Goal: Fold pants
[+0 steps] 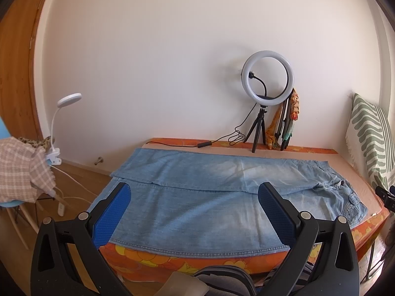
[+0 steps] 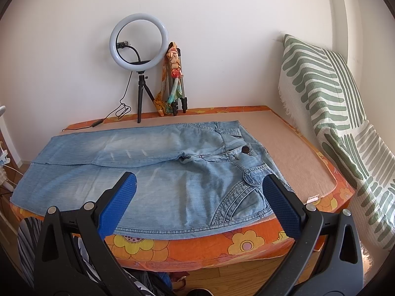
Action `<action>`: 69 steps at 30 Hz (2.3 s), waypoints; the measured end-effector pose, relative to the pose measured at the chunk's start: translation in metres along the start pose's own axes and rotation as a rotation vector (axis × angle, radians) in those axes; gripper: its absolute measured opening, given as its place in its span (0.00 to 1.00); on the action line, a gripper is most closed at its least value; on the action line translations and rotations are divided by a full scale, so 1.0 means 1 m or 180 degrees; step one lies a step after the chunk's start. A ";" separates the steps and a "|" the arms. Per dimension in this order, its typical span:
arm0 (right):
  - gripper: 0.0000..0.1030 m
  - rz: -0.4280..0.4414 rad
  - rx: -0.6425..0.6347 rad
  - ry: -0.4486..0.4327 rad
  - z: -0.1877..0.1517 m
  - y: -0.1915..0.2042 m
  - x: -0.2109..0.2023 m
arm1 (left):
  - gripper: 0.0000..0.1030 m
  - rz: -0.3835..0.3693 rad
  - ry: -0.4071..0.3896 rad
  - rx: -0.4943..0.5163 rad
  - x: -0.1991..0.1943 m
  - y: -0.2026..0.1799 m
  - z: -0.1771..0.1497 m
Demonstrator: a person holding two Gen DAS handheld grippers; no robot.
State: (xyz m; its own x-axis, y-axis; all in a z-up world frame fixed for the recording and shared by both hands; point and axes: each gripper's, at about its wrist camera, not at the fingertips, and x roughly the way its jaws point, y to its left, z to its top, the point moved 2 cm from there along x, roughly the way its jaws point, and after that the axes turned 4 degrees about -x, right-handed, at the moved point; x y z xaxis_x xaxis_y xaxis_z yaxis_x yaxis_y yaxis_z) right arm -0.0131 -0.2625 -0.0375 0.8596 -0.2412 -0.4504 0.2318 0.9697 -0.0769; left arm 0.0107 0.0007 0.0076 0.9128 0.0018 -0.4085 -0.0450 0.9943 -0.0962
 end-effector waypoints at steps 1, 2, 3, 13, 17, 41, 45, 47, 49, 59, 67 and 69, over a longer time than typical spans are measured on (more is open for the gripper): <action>1.00 0.0002 0.0001 0.0000 0.000 0.000 0.000 | 0.99 -0.0002 -0.0002 0.0004 0.000 -0.001 0.000; 1.00 0.0003 0.0000 0.0002 0.000 0.000 0.000 | 0.99 -0.0003 -0.0004 0.0008 -0.001 -0.001 0.000; 1.00 0.0000 -0.0002 0.0000 0.000 0.001 0.000 | 0.99 -0.0004 -0.0003 0.0012 -0.001 -0.001 0.000; 1.00 0.0008 -0.0001 -0.0005 0.000 0.001 0.000 | 0.99 -0.0019 -0.0004 0.0020 0.000 -0.002 0.000; 1.00 0.0011 0.0004 -0.0004 0.000 0.001 0.000 | 0.99 -0.0022 -0.0004 0.0022 0.000 -0.002 0.000; 1.00 0.0056 0.0031 0.0004 -0.001 0.008 0.005 | 0.99 -0.0099 0.0136 -0.0091 0.014 0.007 -0.006; 1.00 0.0123 0.0012 -0.0002 0.004 0.013 0.009 | 0.99 -0.0063 0.0185 -0.0231 0.021 0.025 -0.005; 1.00 0.0158 -0.0011 -0.0009 0.008 0.014 0.011 | 0.99 -0.0004 0.0196 -0.0219 0.025 0.033 -0.003; 1.00 0.0202 -0.0053 -0.0019 0.016 0.010 0.015 | 0.99 0.0084 0.0203 -0.0130 0.030 0.039 -0.001; 1.00 0.0574 -0.0124 0.0071 0.061 0.019 0.044 | 0.99 0.0027 0.0406 -0.0071 0.061 0.072 0.014; 1.00 0.0806 -0.0373 0.0128 0.104 0.043 0.071 | 0.99 0.0136 0.0495 0.0073 0.096 0.095 0.034; 1.00 0.0897 -0.0362 0.0155 0.120 0.047 0.080 | 0.99 0.0169 0.0506 0.0081 0.107 0.104 0.041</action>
State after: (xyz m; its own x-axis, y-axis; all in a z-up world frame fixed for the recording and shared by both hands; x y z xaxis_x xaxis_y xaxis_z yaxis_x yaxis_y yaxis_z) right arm 0.1211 -0.2407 0.0301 0.8594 0.0373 -0.5099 -0.0675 0.9969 -0.0407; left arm 0.1209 0.1086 -0.0087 0.8336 0.0397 -0.5509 -0.0795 0.9957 -0.0485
